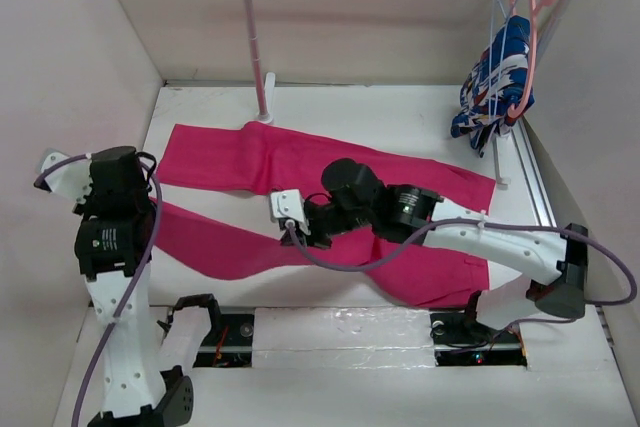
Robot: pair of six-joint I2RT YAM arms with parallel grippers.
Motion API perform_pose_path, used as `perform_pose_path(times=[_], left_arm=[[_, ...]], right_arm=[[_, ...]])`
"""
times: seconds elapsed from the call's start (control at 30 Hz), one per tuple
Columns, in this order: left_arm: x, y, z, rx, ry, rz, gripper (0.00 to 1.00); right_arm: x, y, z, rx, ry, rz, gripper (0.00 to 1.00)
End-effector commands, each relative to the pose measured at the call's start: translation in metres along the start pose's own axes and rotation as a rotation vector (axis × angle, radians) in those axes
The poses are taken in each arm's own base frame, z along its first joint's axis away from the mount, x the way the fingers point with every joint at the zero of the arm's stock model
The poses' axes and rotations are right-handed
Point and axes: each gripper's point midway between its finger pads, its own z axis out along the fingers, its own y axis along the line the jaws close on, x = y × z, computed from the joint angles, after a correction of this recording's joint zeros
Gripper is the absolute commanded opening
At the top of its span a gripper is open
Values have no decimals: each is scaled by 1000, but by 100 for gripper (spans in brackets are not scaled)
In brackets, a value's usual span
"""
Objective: Place the trousers on the hanger
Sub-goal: Flatten out the trousers at the center of the board.
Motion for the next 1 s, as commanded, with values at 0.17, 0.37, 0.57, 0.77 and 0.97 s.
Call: perform_pose_path(times=[0.17, 0.37, 0.57, 0.77, 0.97], left_arm=[[-3, 19, 25, -162, -102, 174, 0], [34, -33, 114, -192, -22, 277, 0], [80, -66, 156, -237, 196, 419, 98], [96, -52, 132, -74, 233, 330, 89], [135, -5, 133, -136, 249, 271, 8]], right_arm=[[67, -112, 19, 154, 128, 156, 0], [108, -226, 30, 378, 187, 259, 0], [114, -237, 16, 485, 245, 319, 60], [110, -162, 2, 446, 270, 305, 49], [94, -89, -44, 399, 148, 308, 0]])
